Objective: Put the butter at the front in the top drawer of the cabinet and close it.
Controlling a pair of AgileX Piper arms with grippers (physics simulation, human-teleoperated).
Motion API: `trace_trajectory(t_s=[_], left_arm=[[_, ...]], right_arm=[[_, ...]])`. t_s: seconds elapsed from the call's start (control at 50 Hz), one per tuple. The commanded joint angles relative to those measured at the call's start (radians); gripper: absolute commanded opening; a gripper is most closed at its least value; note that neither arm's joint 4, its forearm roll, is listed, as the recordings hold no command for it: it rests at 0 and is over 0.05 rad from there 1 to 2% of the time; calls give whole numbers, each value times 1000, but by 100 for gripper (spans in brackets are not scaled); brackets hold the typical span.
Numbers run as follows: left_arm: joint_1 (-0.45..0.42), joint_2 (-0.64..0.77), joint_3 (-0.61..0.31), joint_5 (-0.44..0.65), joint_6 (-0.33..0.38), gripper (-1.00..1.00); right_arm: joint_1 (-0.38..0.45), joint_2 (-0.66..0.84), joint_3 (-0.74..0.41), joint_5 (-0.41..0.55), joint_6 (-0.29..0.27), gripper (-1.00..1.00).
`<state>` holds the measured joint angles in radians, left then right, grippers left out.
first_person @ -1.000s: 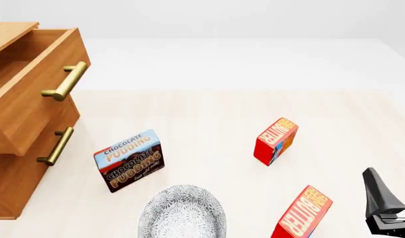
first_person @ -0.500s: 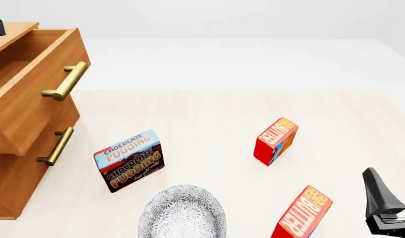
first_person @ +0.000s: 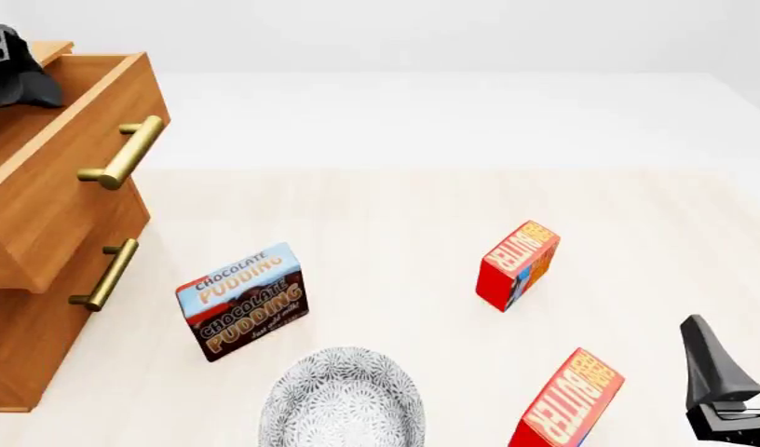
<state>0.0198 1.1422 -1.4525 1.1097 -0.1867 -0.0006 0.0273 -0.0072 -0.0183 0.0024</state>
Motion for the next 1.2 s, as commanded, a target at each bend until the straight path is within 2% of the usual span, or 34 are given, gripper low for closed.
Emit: trace_trajectory(t_s=[0.02,0.3,0.68,1.2], left_arm=[[-2,16,78,-60,-34,100],[2,24,134,-99,-51,100],[37,6,146,-109,-54,100],[22,30,218,-150,-59,100]], right_arm=[[0,-7,2,6,-1,100],[0,-8,2,6,-1,100],[0,-7,2,6,-1,100],[0,-7,2,6,-1,100]])
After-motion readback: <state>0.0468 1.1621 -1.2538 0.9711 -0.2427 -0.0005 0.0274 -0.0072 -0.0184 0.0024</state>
